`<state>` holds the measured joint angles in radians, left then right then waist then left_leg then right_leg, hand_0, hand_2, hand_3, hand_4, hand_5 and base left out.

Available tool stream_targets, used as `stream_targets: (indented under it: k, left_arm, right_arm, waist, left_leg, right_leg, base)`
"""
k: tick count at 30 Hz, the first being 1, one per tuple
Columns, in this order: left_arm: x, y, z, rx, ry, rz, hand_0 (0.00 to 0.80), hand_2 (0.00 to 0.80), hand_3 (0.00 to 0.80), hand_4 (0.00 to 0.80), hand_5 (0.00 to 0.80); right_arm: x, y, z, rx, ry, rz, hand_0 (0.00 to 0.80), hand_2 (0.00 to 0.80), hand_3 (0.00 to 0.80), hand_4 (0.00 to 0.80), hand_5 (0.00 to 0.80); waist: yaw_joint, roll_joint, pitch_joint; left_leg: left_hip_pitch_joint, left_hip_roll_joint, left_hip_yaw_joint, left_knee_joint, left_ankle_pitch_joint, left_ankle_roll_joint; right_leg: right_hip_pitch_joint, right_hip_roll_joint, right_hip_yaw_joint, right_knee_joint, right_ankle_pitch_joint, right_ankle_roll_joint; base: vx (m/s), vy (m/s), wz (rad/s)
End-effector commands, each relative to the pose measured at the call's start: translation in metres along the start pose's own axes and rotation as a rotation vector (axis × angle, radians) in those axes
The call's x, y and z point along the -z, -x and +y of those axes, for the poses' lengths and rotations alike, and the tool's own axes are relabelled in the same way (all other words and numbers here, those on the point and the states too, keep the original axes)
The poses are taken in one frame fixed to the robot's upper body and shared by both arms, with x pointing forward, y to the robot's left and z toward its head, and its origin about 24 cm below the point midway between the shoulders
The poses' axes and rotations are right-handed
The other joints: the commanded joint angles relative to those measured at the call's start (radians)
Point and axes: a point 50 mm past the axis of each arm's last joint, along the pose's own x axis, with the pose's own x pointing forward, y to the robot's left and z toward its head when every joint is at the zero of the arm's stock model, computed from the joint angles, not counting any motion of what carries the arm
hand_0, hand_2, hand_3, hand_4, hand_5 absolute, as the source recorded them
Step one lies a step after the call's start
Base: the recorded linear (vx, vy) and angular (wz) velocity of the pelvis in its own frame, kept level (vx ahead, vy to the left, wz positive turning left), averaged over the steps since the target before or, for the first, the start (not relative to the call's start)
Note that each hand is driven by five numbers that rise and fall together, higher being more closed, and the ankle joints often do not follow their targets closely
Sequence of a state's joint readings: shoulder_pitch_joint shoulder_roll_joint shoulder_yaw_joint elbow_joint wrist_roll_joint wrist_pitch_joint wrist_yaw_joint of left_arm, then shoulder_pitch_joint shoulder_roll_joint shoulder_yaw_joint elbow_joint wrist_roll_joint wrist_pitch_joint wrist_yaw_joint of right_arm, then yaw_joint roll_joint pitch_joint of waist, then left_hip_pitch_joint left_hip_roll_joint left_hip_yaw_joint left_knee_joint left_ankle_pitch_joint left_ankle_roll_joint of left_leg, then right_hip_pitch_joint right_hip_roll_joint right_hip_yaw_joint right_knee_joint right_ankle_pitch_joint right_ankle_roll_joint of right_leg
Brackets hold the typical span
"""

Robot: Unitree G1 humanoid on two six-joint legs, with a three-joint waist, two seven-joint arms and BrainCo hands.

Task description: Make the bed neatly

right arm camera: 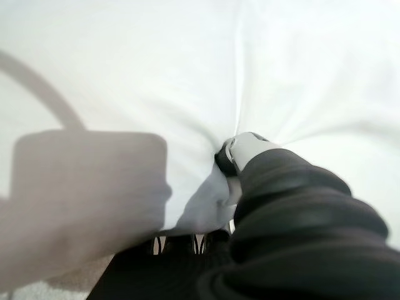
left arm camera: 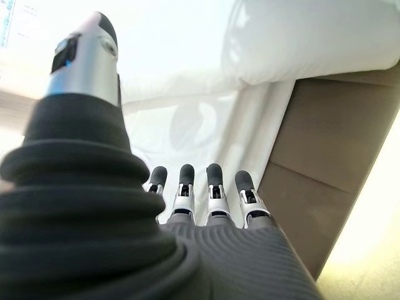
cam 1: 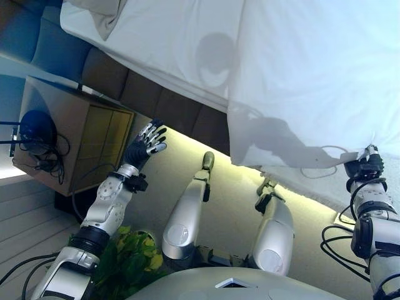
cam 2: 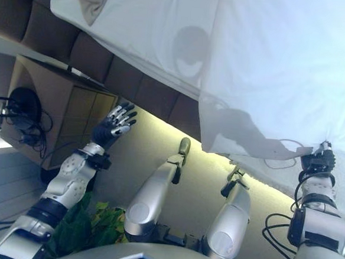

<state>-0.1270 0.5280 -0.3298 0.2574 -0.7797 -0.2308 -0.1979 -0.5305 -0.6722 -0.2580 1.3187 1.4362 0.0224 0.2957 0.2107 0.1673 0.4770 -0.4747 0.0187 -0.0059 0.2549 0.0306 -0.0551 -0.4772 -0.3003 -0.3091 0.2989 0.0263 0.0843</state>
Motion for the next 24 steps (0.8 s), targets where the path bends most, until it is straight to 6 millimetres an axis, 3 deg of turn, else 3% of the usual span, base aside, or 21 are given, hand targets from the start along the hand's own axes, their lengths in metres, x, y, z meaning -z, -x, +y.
stream_targets:
  k: [1,5,10,15,19,24]
  left_arm:
    - [-0.020,-0.005,-0.005,0.032,0.016,-0.112,0.000,0.000,0.000,0.000,0.000]
    - [-0.019,-0.007,-0.008,0.042,0.024,-0.110,0.000,0.000,0.000,0.000,0.000]
    - [-0.016,-0.013,-0.017,0.058,0.060,-0.105,0.000,0.000,0.000,0.000,0.000]
    - [-0.007,-0.014,-0.027,0.069,0.094,-0.099,0.000,0.000,0.000,0.000,0.000]
    - [0.000,-0.010,-0.027,0.043,0.113,-0.091,0.000,0.000,0.000,0.000,0.000]
    - [0.005,-0.005,-0.022,0.018,0.112,-0.079,0.000,0.000,0.000,0.000,0.000]
  right_arm:
    - [0.002,-0.004,0.018,-0.110,0.118,0.025,0.800,0.800,0.800,0.800,0.800]
    - [0.027,-0.004,0.020,-0.110,0.068,0.089,0.800,0.800,0.800,0.800,0.800]
    - [0.083,0.000,0.027,-0.099,0.040,0.211,0.800,0.800,0.800,0.800,0.800]
    - [0.139,0.010,0.042,-0.097,0.173,0.322,0.800,0.800,0.800,0.800,0.800]
    - [0.174,0.021,0.062,-0.144,0.385,0.392,0.800,0.800,0.800,0.800,0.800]
    - [0.209,0.036,0.080,-0.191,0.435,0.479,0.800,0.800,0.800,0.800,0.800]
  waist:
    - [0.013,0.009,-0.008]
    - [0.023,0.012,-0.026]
    - [0.043,0.018,-0.054]
    - [0.073,0.031,-0.093]
    - [0.101,0.028,-0.118]
    - [0.136,0.026,-0.133]
  left_leg:
    - [-0.071,-0.012,-0.024,0.027,0.024,-0.009]
    - [-0.055,-0.016,-0.024,0.027,0.021,-0.009]
    - [-0.029,-0.031,-0.034,0.033,0.012,-0.002]
    - [0.001,-0.057,-0.060,0.028,0.012,0.001]
    - [0.028,-0.068,-0.077,0.030,-0.012,-0.006]
    - [0.033,-0.083,-0.098,0.036,-0.009,-0.009]
  right_leg:
    - [0.076,-0.078,-0.025,-0.048,0.035,0.109]
    - [0.121,-0.083,-0.041,-0.068,0.036,0.108]
    - [0.180,-0.100,-0.057,-0.076,0.030,0.104]
    - [0.255,-0.116,-0.079,-0.095,0.025,0.099]
    - [0.304,-0.124,-0.089,-0.095,0.001,0.106]
    - [0.340,-0.131,-0.113,-0.096,-0.002,0.104]
  base:
    - [0.055,0.057,0.02]
    - [0.073,0.071,0.06]
    - [0.103,0.083,0.13]
    - [0.132,0.118,0.18]
    - [0.135,0.082,0.27]
    - [0.070,0.046,0.19]
